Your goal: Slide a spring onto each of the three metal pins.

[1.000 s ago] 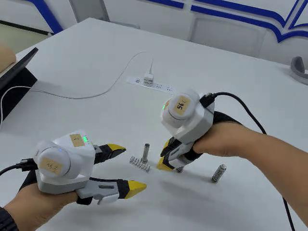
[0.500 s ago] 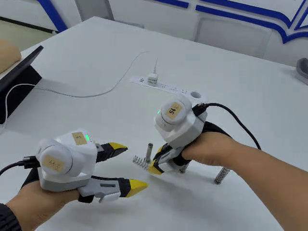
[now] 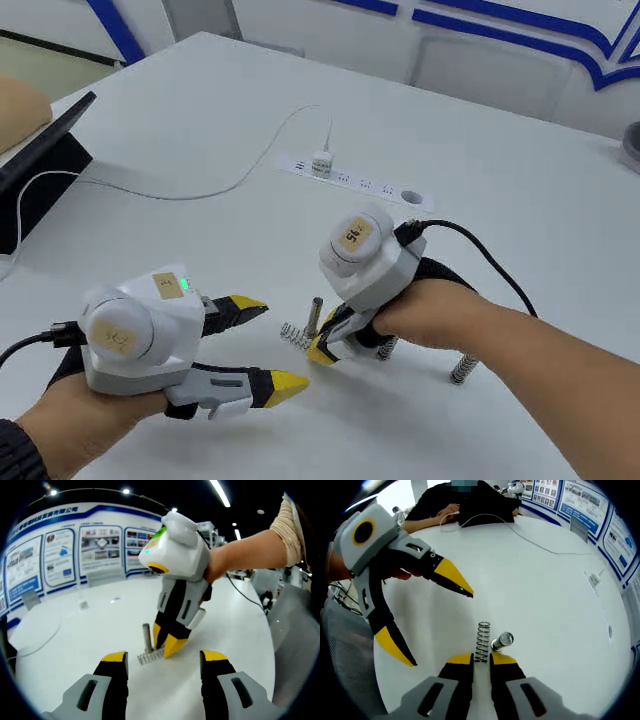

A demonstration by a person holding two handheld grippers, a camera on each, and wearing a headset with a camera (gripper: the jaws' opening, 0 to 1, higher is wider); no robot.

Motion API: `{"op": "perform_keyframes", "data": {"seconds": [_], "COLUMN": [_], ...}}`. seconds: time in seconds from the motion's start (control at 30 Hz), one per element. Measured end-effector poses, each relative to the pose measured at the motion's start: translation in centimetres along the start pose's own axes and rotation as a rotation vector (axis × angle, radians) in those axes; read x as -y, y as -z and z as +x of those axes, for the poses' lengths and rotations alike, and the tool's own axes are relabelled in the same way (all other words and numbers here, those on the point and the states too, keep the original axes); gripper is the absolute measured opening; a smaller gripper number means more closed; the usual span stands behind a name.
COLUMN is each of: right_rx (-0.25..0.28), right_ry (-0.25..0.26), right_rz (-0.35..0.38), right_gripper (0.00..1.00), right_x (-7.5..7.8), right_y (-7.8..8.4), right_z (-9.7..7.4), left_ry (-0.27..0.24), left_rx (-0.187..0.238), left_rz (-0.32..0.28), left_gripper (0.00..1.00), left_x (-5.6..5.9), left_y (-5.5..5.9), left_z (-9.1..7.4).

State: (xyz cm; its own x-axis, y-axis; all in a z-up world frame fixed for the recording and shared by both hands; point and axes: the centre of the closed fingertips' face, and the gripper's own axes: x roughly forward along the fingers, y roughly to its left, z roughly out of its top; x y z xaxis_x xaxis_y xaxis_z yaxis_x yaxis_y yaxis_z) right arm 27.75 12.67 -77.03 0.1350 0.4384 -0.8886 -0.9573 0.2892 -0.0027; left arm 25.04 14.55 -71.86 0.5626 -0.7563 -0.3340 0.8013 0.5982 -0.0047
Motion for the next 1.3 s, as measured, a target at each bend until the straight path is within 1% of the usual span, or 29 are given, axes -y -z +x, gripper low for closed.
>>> {"op": "perform_keyframes", "data": {"seconds": [0.1, 0.17, 0.33, 0.5, 0.57, 0.83, 0.93, 1.03, 1.17, 1.3], "right_rx": [-0.010, -0.002, -0.010, -0.026, -0.026, -0.049, -0.058, -0.061, -0.062, -0.066], "right_ry": [0.000, -0.003, -0.003, -0.009, -0.020, -0.049, -0.067, -0.081, -0.093, -0.104], "right_rz": [-0.004, 0.002, -0.013, -0.045, -0.059, -0.144, -0.187, -0.214, -0.243, -0.265], "right_gripper": [0.13, 0.12, 0.12, 0.12, 0.11, 0.11, 0.11, 0.11, 0.11, 0.11], "right_x": [-0.1, -0.1, -0.2, -0.5, -0.9, -2.0, -2.6, -3.2, -3.8, -4.4], "right_y": [0.3, 0.2, 0.4, 0.6, 0.5, 0.6, 0.7, 0.5, 0.3, 0.2], "right_z": [0.2, 0.2, 0.1, -0.6, -0.9, -2.7, -3.5, -4.1, -4.5, -4.6], "left_ry": [0.000, 0.001, 0.006, 0.004, 0.006, 0.020, 0.027, 0.034, 0.051, 0.069], "left_rx": [-0.002, -0.003, -0.007, -0.012, -0.014, -0.021, -0.019, -0.016, -0.014, -0.015], "left_rz": [0.000, 0.000, 0.000, 0.000, 0.001, 0.010, 0.017, 0.025, 0.039, 0.078], "left_gripper": [0.59, 0.59, 0.59, 0.58, 0.58, 0.55, 0.52, 0.49, 0.42, 0.35], "left_x": [0.0, 0.0, 0.1, 0.1, 0.1, 0.7, 0.8, 0.9, 1.4, 2.1], "left_y": [0.1, 0.1, 0.3, 0.5, 0.6, 0.9, 0.8, 0.6, 0.6, 0.5], "left_z": [0.0, 0.0, 0.1, 0.1, 0.1, 0.1, 0.2, 0.4, 0.5, 0.6]}}
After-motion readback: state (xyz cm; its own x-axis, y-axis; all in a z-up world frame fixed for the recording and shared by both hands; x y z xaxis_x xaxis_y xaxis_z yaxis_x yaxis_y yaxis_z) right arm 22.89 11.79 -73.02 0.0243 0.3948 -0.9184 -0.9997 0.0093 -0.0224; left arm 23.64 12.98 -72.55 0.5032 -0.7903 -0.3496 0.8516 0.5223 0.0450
